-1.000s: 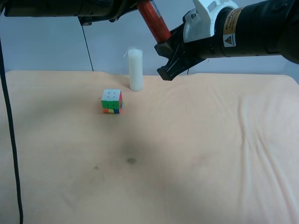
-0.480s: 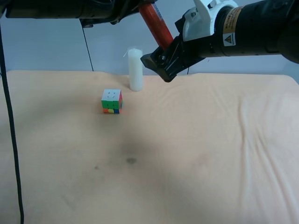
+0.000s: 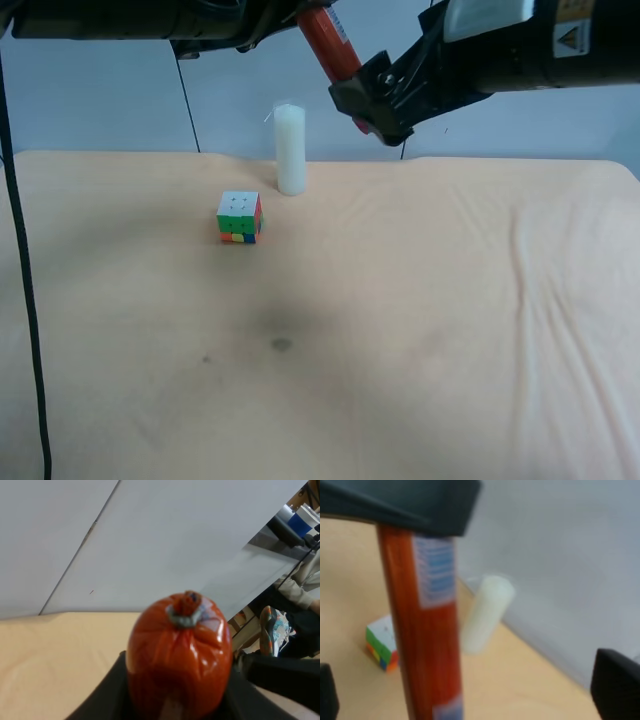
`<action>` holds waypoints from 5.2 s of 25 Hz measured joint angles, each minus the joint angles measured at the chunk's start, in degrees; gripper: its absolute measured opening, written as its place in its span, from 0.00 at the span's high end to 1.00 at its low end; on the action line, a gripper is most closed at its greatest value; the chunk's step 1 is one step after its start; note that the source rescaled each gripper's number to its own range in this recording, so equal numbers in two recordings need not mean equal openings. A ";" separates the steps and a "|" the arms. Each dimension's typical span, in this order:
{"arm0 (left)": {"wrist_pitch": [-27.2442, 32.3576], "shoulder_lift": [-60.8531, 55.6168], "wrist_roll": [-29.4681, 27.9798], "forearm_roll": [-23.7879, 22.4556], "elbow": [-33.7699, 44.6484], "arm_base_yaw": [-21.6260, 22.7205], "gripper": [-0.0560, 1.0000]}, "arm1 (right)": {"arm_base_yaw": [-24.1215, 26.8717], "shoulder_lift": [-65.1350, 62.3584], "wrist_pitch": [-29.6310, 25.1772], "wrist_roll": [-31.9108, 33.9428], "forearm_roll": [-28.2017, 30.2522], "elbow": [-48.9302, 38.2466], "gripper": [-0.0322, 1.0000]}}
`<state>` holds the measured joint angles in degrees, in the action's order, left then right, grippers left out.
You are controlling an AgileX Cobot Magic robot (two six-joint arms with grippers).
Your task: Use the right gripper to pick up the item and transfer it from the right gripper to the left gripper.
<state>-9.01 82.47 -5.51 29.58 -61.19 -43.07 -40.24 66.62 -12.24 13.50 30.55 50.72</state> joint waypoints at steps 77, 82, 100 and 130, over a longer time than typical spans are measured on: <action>0.00 0.00 0.00 -0.04 0.00 0.00 0.95 | 36.32 -66.77 -51.09 -13.50 -29.95 -18.07 0.02; 0.00 0.00 0.00 -0.04 0.00 0.00 0.95 | 36.32 -66.77 -51.09 -13.50 -30.00 -18.07 0.02; 16.18 0.00 9.61 -9.85 0.00 4.70 0.95 | 36.32 -66.77 -51.09 -13.50 -30.00 -18.07 0.02; 43.24 18.05 10.47 -31.35 -0.04 30.66 0.95 | 36.32 -66.77 -51.07 -13.50 -30.00 -18.07 0.02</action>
<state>34.23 100.52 4.96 -1.77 -61.23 -12.41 -3.92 -0.15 -63.32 0.00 0.54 32.64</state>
